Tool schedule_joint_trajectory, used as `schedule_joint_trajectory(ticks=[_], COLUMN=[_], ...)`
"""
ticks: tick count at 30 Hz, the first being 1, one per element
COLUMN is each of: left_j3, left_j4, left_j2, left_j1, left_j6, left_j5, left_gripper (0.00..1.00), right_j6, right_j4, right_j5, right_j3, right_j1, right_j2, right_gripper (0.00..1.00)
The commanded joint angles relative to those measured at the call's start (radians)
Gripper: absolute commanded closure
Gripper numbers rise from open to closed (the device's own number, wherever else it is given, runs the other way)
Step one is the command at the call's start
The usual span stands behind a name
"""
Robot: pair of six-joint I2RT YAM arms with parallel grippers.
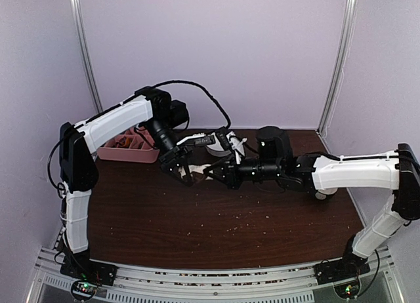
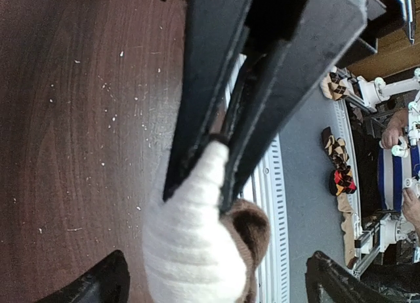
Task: Roll the socks
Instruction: Roll the sock.
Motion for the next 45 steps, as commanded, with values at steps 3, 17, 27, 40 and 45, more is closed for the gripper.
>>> schedule_joint_trajectory(ticks=[3,17,27,40,45], left_j3=[0.05,0.204,-0.303,-0.481,-0.492], left_j4=[0.045,0.295,0.754,1.124,1.065], left_j2=[-0.069,-0.227,-0.376,-0.433,-0.433], left_j1=[0.013,0.173,0.247,0.182,0.182], left_j6=[0.011,-0.287,-0.558,-0.924,-0.891], left_j5=[-0.003,0.06,0.211,0.383,0.344], left_gripper=[0.02,0.02,0.02,0.13,0.21], right_j6=[0.201,0.391,0.409,0.427,0.424], right_j4=[0.279,0.729,0.754,0.76,0.775], right_j5=[0.037,0.183,0.178,0.176,0.195], right_j3=[-0.109,-0.212,-0.149,-0.096,-0.117], right_j1=[-0.015,-0.015,-0.01,-0.006,-0.006], right_j2=[-0.003,0.02,0.074,0.134,0.131], right_gripper=[1.0,1.0,1.0,1.0,1.0])
